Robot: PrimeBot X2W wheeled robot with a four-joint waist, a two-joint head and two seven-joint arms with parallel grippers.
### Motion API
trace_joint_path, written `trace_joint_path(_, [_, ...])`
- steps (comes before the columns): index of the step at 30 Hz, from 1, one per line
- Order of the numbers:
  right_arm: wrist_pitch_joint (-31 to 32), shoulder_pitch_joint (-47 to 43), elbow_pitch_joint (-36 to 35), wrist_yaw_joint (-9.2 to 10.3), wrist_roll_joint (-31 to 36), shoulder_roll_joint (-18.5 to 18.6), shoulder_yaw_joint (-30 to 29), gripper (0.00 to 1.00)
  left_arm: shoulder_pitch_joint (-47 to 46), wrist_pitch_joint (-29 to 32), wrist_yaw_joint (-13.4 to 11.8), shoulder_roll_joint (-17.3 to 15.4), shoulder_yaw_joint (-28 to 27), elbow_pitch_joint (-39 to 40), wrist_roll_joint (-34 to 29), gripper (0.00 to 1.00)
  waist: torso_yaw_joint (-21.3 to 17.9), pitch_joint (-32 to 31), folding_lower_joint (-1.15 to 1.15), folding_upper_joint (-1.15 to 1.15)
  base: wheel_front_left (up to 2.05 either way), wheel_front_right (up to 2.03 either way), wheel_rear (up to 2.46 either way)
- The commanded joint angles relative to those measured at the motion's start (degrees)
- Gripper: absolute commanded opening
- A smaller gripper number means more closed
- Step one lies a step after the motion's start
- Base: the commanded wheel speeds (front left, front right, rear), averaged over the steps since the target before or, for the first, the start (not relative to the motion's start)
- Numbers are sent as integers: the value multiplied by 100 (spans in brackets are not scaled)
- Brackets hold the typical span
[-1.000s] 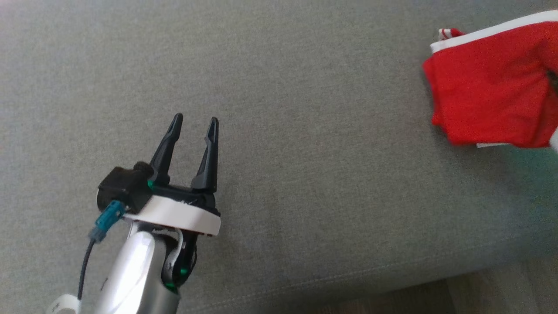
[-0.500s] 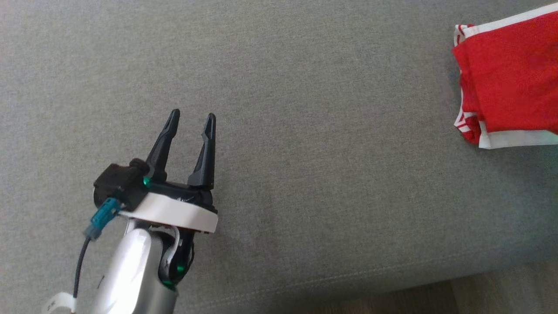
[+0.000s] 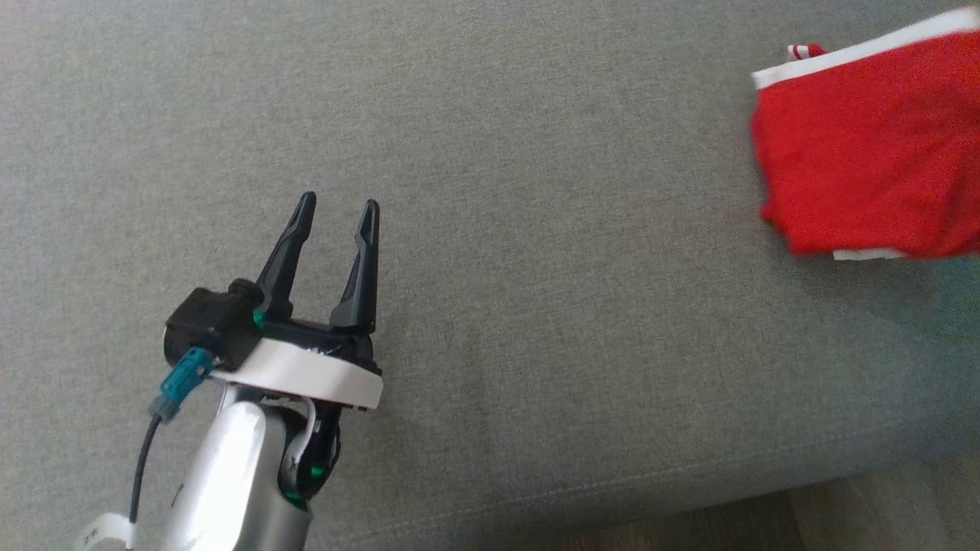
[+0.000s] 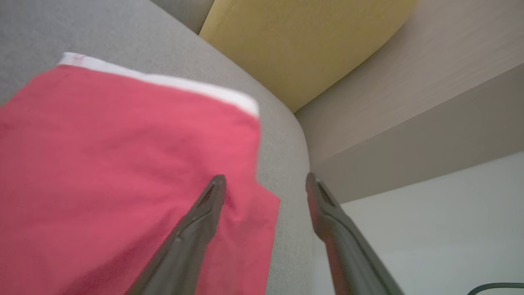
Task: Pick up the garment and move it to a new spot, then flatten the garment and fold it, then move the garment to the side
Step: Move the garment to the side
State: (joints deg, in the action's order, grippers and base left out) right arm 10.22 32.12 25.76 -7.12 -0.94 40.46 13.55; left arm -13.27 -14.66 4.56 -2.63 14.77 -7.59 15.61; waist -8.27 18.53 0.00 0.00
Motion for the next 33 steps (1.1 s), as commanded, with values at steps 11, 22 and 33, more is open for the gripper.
trace_joint_path(11, [-376,-169,-905,-36,134,-709,-603,100,-95,-34,1,-25,-175,110,60,100,93,-293,0,0,0,0,0])
trace_joint_path(22, [-1418,-852,-1518,-36,-94,-2557,-914,100,180,-34,-103,-25,-310,203,148,100,269,-1013,0,0,0,0,0])
trace_joint_path(33, [-2395,-2258,-1567,-36,-166,-3734,-1219,100,731,-34,-223,-25,-353,212,161,100,396,-1607,0,0,0,0,0])
